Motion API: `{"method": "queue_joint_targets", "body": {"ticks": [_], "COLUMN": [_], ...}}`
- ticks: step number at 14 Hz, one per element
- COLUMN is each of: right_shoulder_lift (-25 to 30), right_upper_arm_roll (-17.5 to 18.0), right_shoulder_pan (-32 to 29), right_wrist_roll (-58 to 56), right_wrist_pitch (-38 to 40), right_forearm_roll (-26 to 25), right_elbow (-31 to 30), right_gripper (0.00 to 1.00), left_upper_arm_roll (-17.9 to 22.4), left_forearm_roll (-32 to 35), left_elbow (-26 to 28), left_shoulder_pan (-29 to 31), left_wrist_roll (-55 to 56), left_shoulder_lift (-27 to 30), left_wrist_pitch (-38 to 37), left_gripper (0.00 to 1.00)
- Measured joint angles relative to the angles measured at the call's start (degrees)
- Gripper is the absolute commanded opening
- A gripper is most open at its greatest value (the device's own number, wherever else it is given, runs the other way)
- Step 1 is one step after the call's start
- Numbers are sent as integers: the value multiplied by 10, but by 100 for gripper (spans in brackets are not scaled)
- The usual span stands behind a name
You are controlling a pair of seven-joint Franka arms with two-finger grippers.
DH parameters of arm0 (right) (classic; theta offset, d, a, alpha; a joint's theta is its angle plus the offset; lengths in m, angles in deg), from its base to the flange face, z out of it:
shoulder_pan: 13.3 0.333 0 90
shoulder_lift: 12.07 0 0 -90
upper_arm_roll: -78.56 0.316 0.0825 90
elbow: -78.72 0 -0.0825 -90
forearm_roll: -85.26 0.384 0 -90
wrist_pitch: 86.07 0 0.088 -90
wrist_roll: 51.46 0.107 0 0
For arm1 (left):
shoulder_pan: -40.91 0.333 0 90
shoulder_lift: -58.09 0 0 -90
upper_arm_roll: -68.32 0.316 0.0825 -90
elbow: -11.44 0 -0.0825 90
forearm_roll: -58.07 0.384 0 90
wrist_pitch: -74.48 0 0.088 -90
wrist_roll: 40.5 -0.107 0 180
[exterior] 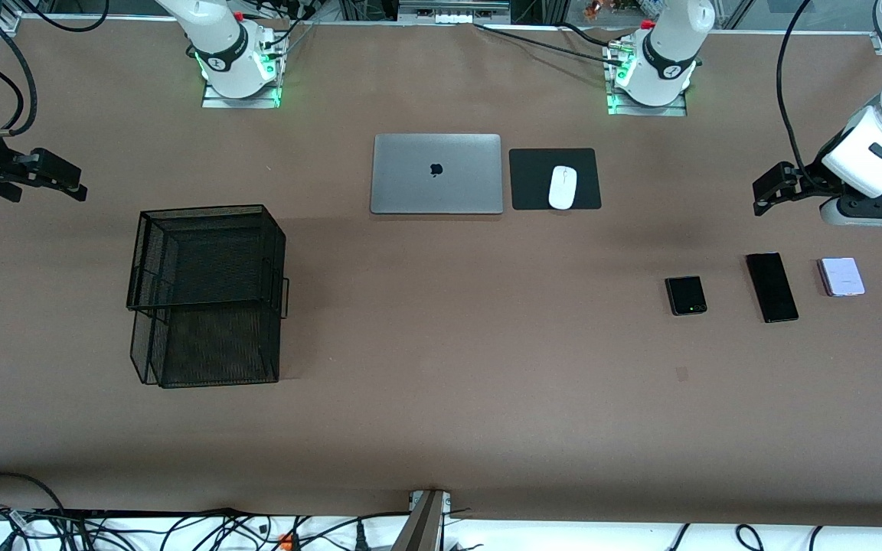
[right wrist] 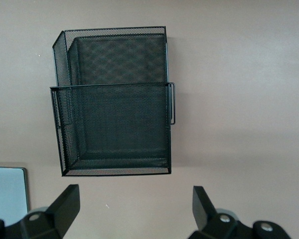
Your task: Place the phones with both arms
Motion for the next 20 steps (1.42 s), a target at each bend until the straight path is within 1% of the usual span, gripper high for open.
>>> {"method": "queue_joint_targets", "body": {"ticks": [12,18,20], "right_shoulder_lift": [0,0,0], "right_upper_arm_roll": [0,0,0], "right_shoulder_pan": [0,0,0], "right_wrist_roll": [0,0,0], "right_wrist_pitch": [0,0,0], "right_forearm_roll": [0,0,0], "right_elbow": [0,0,0], "right_gripper": [100,100,100], "left_upper_arm_roll": [1,8,9], "left_forearm_roll": [0,0,0], "left_elbow": [-18,-34,-33], "left_shoulder_pan": [0,24,33], "left_wrist_roll": [0,-26,-29], "left_shoulder_lift": [-25,-95,-123], "left_wrist_pitch": [-26,-34,-23], "left_gripper": [100,100,100]}}
